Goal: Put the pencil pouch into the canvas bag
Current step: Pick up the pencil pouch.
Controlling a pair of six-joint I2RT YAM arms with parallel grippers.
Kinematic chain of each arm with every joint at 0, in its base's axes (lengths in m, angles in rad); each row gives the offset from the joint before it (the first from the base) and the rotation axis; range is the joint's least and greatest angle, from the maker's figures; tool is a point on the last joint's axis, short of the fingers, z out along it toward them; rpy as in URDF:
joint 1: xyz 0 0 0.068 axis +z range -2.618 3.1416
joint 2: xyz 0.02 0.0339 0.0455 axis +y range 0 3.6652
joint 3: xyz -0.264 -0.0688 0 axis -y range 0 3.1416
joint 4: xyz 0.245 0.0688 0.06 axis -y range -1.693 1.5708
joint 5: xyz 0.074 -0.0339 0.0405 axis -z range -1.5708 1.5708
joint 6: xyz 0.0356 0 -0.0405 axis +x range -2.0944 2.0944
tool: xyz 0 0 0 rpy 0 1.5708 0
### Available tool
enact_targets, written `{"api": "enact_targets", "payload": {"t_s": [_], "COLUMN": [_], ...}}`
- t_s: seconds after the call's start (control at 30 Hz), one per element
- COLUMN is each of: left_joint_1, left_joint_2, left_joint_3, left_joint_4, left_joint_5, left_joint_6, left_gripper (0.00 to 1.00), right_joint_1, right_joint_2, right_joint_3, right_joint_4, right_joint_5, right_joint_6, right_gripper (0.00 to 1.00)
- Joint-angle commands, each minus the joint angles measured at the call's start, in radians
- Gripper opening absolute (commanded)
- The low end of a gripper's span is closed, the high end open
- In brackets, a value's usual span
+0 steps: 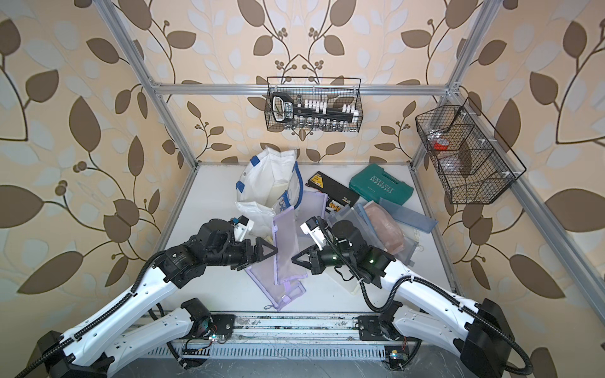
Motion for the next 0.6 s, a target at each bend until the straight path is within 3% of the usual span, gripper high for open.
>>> {"api": "enact_targets", "payload": {"t_s": [0.0, 0.37, 0.5, 0.57], "left_joint_1": [-0.002, -0.003, -0.003, -0.003], "left_joint_2": [0.006, 0.128, 0.115, 0.111], "left_joint_3": [0.036, 0.156, 0.166, 0.172], "left_joint_4": [0.179, 0.299, 0.291, 0.291], "left_joint_5": [0.053, 0.075, 0.073, 0.079], "left_joint_6": [-0.053, -0.084, -0.093, -0.095], "left_gripper": [0.99, 0.95, 0.85, 0.71], "right_joint_1": [-0.011, -0.027, -0.034, -0.04], "right_joint_2": [-0.02, -0.046, -0.069, -0.066], "right_joint_3": [0.051, 0.071, 0.071, 0.07], "right_joint_4": [0.057, 0.244, 0.259, 0.26], "right_joint_5": [-0.057, -0.098, -0.082, -0.083], "right_joint_6": [0.004, 0.09, 0.098, 0.096], "right_gripper": [0.0, 0.0, 0.0, 0.0]}}
